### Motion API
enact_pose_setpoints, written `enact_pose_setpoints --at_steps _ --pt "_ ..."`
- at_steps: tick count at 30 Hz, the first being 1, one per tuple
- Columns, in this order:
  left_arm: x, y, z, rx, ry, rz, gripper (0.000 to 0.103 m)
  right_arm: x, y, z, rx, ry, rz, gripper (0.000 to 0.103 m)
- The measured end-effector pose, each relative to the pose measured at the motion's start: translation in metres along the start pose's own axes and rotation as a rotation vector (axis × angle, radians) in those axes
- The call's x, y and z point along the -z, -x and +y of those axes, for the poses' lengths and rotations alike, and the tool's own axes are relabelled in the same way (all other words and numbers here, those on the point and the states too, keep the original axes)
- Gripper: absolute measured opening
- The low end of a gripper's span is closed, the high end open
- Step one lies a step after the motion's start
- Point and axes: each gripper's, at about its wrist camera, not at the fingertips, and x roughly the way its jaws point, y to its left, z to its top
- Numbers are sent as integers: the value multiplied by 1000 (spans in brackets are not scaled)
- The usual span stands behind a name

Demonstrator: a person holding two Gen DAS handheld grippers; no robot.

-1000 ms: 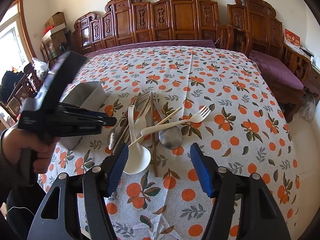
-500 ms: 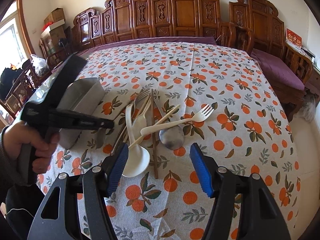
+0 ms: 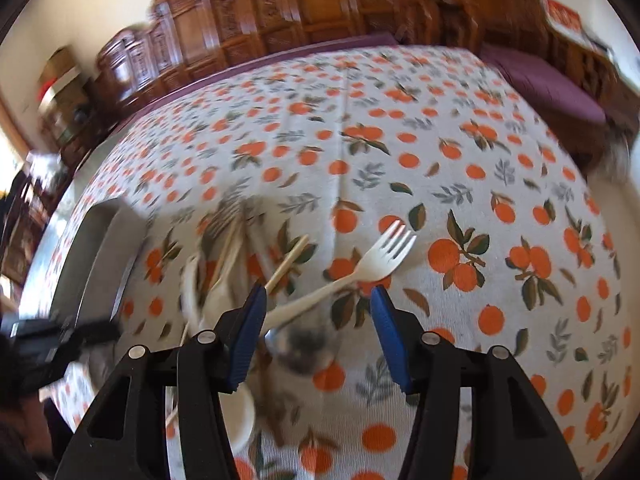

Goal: Organize utensils
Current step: 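Grasp a metal spoon with the left tool while the right tool grasps a white plastic fork, then lower the metal spoon into the tray with the left tool while the right tool drops the fork in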

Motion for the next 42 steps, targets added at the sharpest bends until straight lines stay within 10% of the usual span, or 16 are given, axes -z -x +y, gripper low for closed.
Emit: enact_pose_setpoints --at_steps 7,22,27,42 --pt "2 18 -10 11 -39 -35 1 -14 -33 -18 44 -128 48 51" --pt "7 45 -8 7 -53 -85 1 -3 -32 -6 133 37 125 32" --pt "7 56 -4 -7 -49 -106 1 3 -28 -6 116 34 132 8" --pt "6 87 51 -95 4 -151 1 4 35 25 46 113 33 8"
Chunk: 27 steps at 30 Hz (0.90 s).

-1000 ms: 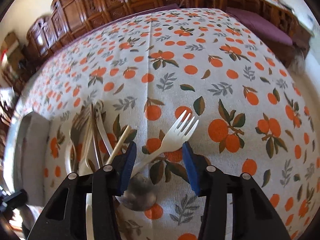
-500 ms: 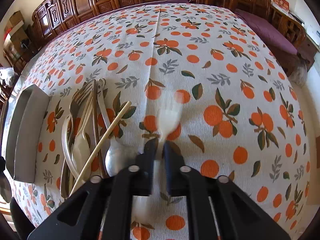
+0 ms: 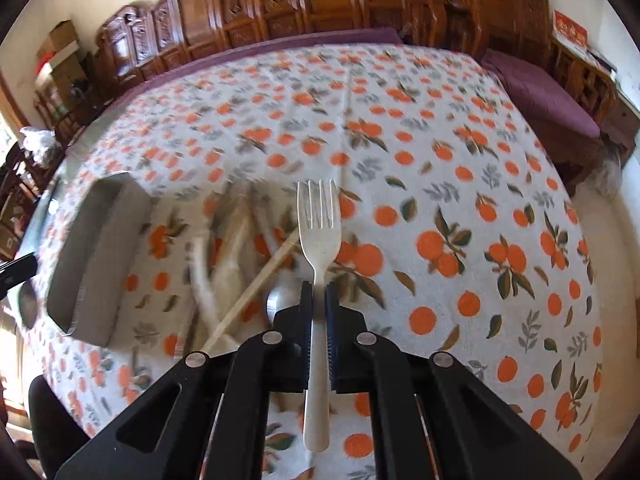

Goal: Organize utensils
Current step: 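Lower the metal spoon into the tray with the left tool while the right tool drops the fork in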

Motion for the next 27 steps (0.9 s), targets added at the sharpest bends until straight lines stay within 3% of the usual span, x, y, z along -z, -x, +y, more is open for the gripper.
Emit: enact_pose_setpoints --at_steps 9,17,27 --pt "6 -47 38 -97 1 123 1 -4 28 59 -111 83 -52 8" --pt "1 -87 49 -164 -20 229 1 -1 37 100 -177 141 -58 8" --pt "2 -74 60 -159 -5 204 3 -6 29 130 -207 174 -46 8"
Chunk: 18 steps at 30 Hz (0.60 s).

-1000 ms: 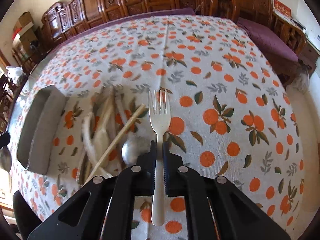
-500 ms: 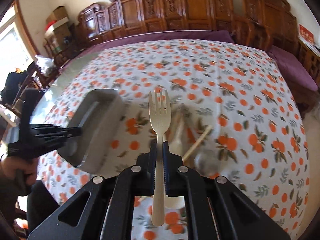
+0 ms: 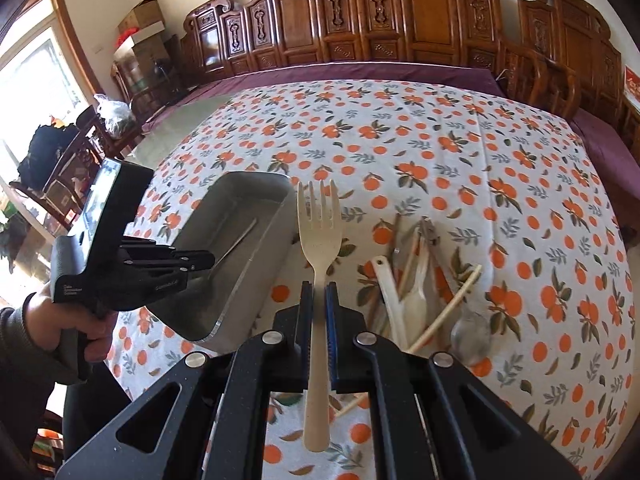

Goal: Organize utensils
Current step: 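Lower the metal spoon into the tray with the left tool while the right tool drops the fork in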

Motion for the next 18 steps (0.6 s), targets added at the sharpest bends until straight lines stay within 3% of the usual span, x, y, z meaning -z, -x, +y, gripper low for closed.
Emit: enact_pose_setpoints --at_steps 18 --pt "30 80 60 17 56 -163 3 -46 -83 104 -81 47 48 8"
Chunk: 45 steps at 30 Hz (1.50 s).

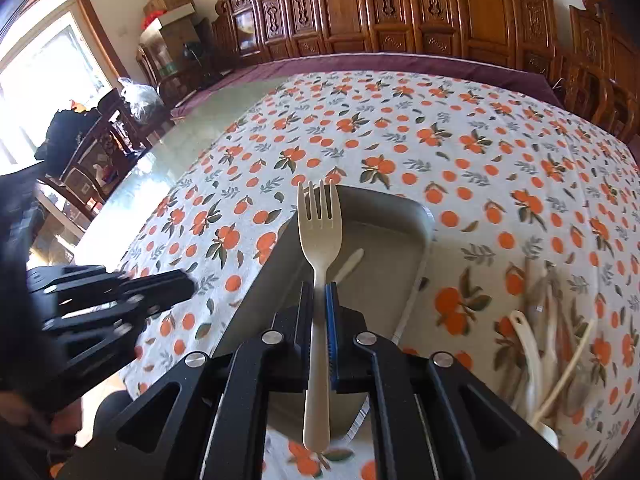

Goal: Organize utensils
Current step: 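Lower the metal spoon into the tray with the left tool while the right tool drops the fork in, then withdraw both open tools from the tray back to the utensil pile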

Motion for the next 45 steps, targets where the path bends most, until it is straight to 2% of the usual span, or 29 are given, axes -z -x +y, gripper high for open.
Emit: enact_pose_setpoints --at_steps 9,13,17,25,31,33,35,39,45 --pt "7 21 17 -17 2 -29 3 -6 -47 -3 26 -63 57 9" --pt "9 23 17 -15 7 -33 3 -7 -45 -8 17 -69 44 11" --pt "11 27 8 -6 0 -36 4 -6 -27 -13 13 -60 0 17" --pt "14 43 -27 26 -40 -78 23 19 47 -38 36 -6 -104 21" --pt "19 57 -58 38 -78 -143 52 50 101 -74 76 -7 -170 27" --pt "22 59 -69 36 -90 -168 67 59 116 -86 89 -15 -190 29" --pt "24 60 -80 36 -110 -193 74 71 132 -99 110 -19 -208 33" --pt "27 55 -102 67 -148 -194 74 93 150 -122 169 -10 -222 35" --pt "29 41 -137 112 -179 -165 74 123 158 -151 186 -58 -223 37"
